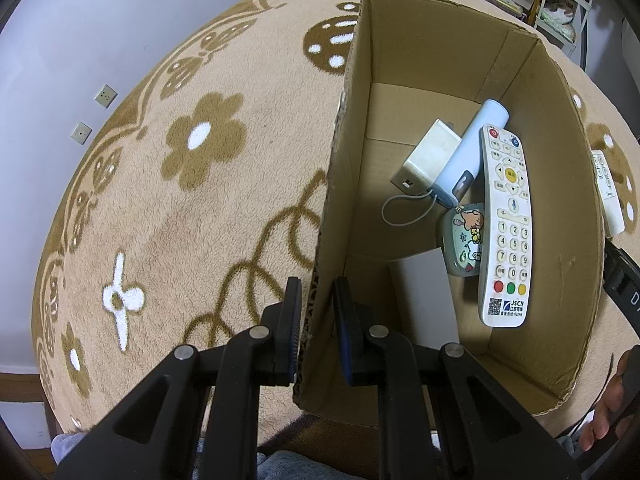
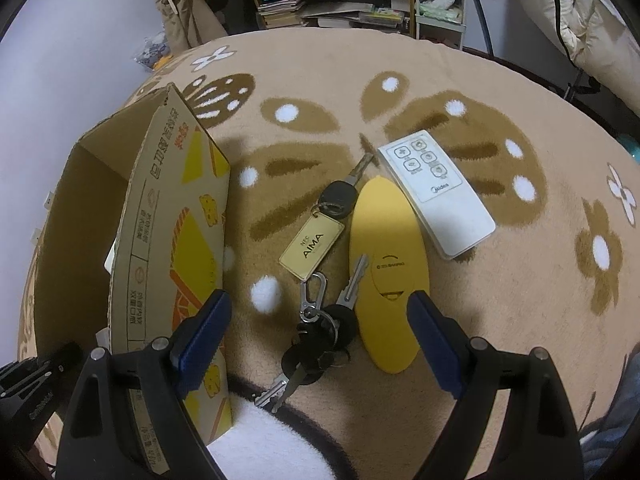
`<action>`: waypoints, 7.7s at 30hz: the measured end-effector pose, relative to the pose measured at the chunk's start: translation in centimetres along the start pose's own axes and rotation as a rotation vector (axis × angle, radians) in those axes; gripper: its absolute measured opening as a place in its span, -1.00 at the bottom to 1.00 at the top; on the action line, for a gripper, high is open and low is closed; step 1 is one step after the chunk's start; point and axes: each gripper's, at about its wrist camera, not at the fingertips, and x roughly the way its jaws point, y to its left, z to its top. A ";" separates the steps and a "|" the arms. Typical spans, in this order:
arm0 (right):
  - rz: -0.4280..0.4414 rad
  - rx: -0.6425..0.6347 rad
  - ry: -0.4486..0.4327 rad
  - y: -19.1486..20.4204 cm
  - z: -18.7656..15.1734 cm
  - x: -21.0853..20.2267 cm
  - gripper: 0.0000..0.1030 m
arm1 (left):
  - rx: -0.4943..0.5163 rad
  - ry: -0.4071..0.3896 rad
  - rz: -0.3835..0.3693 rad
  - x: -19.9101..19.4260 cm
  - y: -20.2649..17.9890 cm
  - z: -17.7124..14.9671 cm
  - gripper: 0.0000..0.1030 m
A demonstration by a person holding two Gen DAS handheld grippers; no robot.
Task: Organize rigid objects
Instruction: 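Move the right gripper back over the keys and yellow tag, then close the right gripper on the key ring and lift the keys, then carry the keys over the box and release them inside, then move the right gripper to the yellow oval Sanrio case, then grasp the yellow oval case with the right gripper and lift, then lower the yellow case into the box and open the right gripper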
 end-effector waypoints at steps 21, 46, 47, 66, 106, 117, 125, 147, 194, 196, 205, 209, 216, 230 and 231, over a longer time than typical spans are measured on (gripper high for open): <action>0.083 0.095 0.175 -1.2 -1.0 4.1 -0.45 | 0.001 0.003 0.002 0.0 0.0 0.0 -0.69; 0.207 0.033 -0.172 1.0 2.2 -7.1 -0.75 | -0.005 0.011 -0.003 0.1 0.1 0.0 -0.70; 0.216 0.029 -0.191 1.2 2.4 -7.5 -0.75 | -0.006 0.011 -0.004 0.1 0.1 0.0 -0.70; 0.376 -0.107 -0.460 6.4 4.3 -15.3 -0.75 | 0.000 0.013 0.001 0.1 0.1 0.1 -0.71; 0.234 -0.230 -0.198 9.8 2.4 -4.8 -0.73 | -0.003 0.015 -0.002 0.2 -0.1 0.1 -0.71; 0.136 -0.233 -0.251 8.3 2.9 -6.6 0.65 | -0.003 0.017 -0.001 0.2 -0.1 0.1 -0.71; 0.061 -0.144 -0.272 3.9 3.3 -6.8 0.88 | -0.005 0.022 0.001 0.3 -0.1 0.1 -0.71; -0.130 -0.009 -0.072 -3.6 0.9 2.2 0.88 | -0.016 0.026 -0.010 0.2 0.0 0.2 -0.71; 0.079 0.006 -0.198 0.6 3.0 -4.3 0.19 | -0.012 0.025 -0.008 0.2 0.1 0.3 -0.71; 0.105 -0.009 -0.222 1.4 3.4 -5.2 0.19 | -0.011 0.025 -0.007 0.2 0.1 0.4 -0.71; 0.205 -0.072 -0.290 4.9 4.4 -7.5 0.19 | -0.013 0.025 -0.009 0.2 0.0 0.4 -0.71; 0.226 -0.098 -0.292 6.0 4.0 -7.7 0.19 | -0.010 0.025 -0.006 0.2 0.0 0.4 -0.71; 0.282 -0.148 -0.281 8.2 3.3 -7.6 0.19 | -0.010 0.024 -0.006 0.3 0.1 0.4 -0.71; 0.313 -0.190 -0.242 9.5 2.3 -5.9 0.19 | -0.019 0.026 -0.013 0.4 0.2 0.4 -0.71; 0.319 -0.186 -0.236 9.4 2.4 -5.7 0.19 | -0.018 0.026 -0.012 0.4 0.2 0.4 -0.71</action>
